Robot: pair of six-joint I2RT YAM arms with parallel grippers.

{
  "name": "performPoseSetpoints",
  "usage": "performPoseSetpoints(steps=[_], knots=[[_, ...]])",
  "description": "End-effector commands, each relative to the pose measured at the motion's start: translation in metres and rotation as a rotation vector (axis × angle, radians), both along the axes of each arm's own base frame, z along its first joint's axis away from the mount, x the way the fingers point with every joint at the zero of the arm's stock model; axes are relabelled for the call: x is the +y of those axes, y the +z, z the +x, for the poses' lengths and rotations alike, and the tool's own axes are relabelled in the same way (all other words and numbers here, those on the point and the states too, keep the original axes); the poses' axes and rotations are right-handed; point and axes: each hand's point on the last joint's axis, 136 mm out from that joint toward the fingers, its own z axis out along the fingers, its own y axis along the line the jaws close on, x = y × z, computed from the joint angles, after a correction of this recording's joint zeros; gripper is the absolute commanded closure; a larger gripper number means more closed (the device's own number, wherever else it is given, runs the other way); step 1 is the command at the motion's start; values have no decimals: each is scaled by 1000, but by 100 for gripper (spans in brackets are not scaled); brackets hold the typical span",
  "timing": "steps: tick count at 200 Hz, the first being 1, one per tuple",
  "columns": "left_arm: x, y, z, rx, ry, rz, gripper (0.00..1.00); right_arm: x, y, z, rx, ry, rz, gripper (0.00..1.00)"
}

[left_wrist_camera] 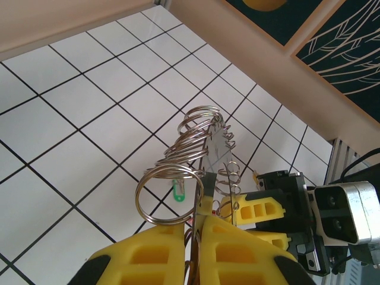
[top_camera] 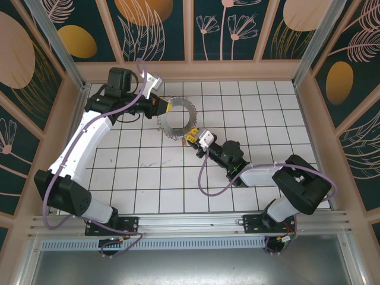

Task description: Put the keys on the keyring

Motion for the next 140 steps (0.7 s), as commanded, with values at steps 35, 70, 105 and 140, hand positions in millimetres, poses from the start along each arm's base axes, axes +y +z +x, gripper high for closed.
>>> performPoseSetpoints(steps=[35, 70, 105, 140], knots=[[0, 19, -7, -48, -8, -34, 100, 0, 12, -2, -23, -2, 56, 83], [0, 20, -7, -50, -6, -37, 100, 0, 9, -3, -16, -2, 53, 87], [0, 20, -6, -55, 2, -34, 100, -2, 7, -3, -12, -6, 50, 87], [1, 18, -5, -51, 13, -33, 100, -3, 7, -5, -14, -9, 49, 93]])
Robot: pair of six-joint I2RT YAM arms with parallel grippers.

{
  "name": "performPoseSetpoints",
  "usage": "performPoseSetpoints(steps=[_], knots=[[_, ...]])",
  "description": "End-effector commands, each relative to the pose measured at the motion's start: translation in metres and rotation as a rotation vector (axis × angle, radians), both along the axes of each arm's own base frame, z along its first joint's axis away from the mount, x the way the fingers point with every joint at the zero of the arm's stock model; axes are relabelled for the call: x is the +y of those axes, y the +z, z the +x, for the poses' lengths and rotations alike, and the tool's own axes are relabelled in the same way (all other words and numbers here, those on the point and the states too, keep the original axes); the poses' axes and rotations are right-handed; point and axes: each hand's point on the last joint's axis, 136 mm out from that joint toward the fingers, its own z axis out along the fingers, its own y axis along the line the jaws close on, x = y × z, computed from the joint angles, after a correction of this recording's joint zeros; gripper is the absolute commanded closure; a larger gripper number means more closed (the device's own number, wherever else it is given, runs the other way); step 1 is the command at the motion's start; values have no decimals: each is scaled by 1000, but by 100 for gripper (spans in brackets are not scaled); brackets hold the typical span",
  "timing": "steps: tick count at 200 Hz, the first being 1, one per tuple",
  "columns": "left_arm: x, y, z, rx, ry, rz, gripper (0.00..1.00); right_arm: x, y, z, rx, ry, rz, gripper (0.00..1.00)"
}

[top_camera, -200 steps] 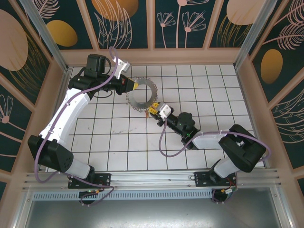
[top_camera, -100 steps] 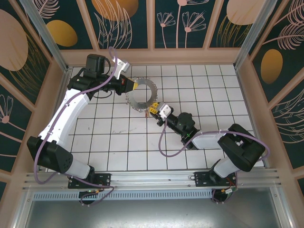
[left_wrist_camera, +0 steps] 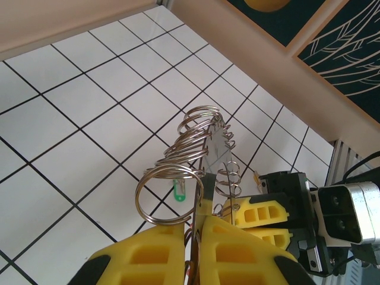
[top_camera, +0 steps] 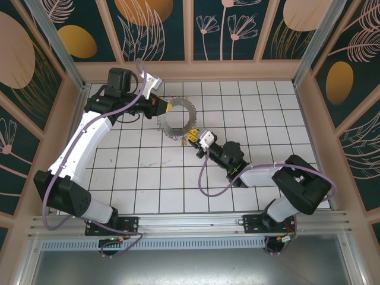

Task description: Put the keys on the keyring

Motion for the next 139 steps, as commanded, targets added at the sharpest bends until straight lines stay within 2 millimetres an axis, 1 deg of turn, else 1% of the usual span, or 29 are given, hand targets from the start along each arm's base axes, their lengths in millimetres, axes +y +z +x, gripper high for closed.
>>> performPoseSetpoints(steps=[1, 6, 33, 67, 101, 139], knots=[[0, 19, -5, -53, 5, -33, 100, -1, 6, -4, -11, 1, 38, 94], [1, 19, -4, -54, 8, -33, 100, 0, 6, -4, -11, 1, 36, 96], [2, 15, -1, -54, 31, -28, 100, 0, 8, -4, -6, 1, 35, 99], [6, 0, 7, -28, 84, -17, 100, -2, 13, -4, 8, -2, 44, 100], [7, -13, 14, 9, 143, -47, 100, -2, 17, -5, 28, 11, 57, 100], [12, -35, 20, 80, 202, -51, 100, -5, 24, -5, 59, 40, 76, 100]])
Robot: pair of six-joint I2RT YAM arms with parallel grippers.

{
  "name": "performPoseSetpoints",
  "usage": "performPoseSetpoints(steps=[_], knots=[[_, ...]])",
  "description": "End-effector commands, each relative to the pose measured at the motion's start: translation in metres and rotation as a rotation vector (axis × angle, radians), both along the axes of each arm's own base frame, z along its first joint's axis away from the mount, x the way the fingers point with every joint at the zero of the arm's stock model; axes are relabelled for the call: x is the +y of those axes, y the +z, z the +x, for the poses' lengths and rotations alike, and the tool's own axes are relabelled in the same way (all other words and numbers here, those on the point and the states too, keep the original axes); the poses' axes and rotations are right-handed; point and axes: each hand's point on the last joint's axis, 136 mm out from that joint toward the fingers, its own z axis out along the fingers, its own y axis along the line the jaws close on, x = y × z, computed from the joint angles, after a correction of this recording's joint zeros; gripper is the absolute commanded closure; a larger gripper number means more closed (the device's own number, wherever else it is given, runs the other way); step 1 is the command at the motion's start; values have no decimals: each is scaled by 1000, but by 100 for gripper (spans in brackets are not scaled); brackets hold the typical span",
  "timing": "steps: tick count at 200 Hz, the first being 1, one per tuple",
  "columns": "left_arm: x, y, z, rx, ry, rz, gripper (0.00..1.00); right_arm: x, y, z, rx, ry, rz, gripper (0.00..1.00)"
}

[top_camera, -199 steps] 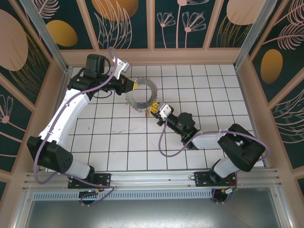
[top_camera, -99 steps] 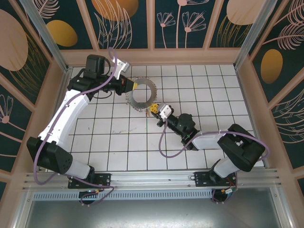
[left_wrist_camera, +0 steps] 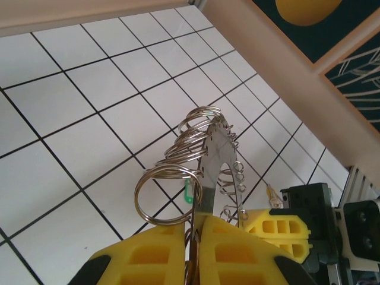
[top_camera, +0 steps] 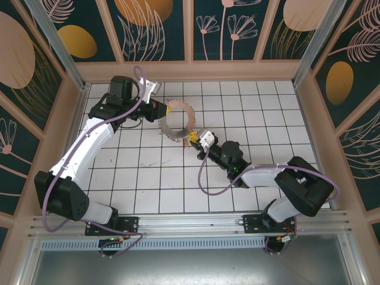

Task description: Put the keys on the keyring

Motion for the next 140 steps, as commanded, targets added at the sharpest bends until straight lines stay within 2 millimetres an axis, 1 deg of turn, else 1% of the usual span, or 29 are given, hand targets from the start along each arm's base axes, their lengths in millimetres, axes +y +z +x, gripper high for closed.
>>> performPoseSetpoints(steps=[1, 29, 48, 59, 74, 108, 130, 140], knots=[[5, -2, 9, 1, 67, -22, 100, -1, 43, -7, -50, 48, 111, 100], [11, -21, 11, 64, 104, -44, 99, 0, 44, -5, -21, 62, 91, 100], [16, -31, 13, 96, 126, -72, 100, -3, 47, -5, -12, 76, 96, 100], [15, -34, 11, 120, 112, -104, 100, -5, 49, -5, -16, 70, 103, 100], [11, -32, 4, 150, 59, -162, 100, -9, 49, -1, -24, 42, 95, 100], [-7, -26, -19, 239, -114, -285, 100, -15, 49, 5, -68, -14, 79, 100], [-8, -24, -25, 266, -146, -311, 100, -19, 49, 8, -101, -43, 72, 100], [-9, -20, -28, 263, -168, -324, 100, -18, 48, 8, -115, -40, 61, 100]])
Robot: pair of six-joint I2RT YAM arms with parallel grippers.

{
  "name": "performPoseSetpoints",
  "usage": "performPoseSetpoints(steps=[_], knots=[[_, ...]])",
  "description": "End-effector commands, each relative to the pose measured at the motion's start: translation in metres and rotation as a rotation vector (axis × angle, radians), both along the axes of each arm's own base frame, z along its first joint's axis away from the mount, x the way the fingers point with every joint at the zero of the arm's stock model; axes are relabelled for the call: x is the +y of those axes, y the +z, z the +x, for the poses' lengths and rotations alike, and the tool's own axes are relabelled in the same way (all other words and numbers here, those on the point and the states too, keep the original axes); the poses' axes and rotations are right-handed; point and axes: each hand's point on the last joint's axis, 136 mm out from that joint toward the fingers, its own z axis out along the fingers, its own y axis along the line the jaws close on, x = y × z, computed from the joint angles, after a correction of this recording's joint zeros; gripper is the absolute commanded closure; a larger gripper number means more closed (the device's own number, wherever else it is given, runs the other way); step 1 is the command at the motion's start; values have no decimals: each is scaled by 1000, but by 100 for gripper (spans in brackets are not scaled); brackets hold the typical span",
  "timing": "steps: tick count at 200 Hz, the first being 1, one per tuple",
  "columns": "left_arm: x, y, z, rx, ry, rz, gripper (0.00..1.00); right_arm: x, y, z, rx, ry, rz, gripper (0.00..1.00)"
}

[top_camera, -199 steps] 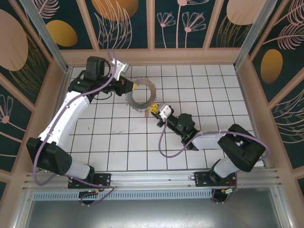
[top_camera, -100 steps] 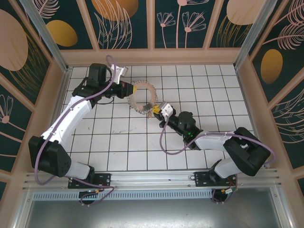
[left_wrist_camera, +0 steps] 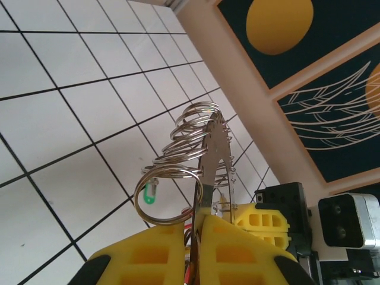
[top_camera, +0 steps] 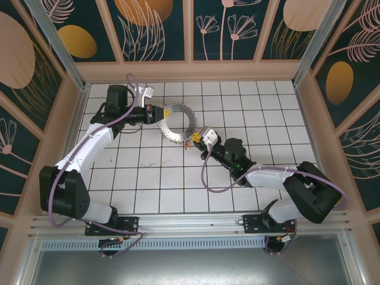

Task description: Put the keys on the keyring

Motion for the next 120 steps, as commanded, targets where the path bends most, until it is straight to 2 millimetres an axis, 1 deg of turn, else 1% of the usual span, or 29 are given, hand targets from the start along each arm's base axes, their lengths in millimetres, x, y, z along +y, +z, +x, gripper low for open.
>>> performPoseSetpoints(steps=[1, 20, 50, 77, 120], knots=[[-14, 7, -27, 59, -148, -98, 100, -6, 50, 7, -165, -46, 91, 100], [-15, 13, -29, 64, -157, -117, 100, -4, 54, 5, -190, -34, 93, 100], [-13, 8, -26, 74, -134, -96, 100, -9, 66, 5, -222, -50, 138, 100], [-7, 1, -16, 79, -70, -56, 100, -8, 67, 1, -221, -29, 132, 100], [-1, 0, -9, 68, -28, -26, 100, -11, 66, -2, -219, -33, 114, 100]])
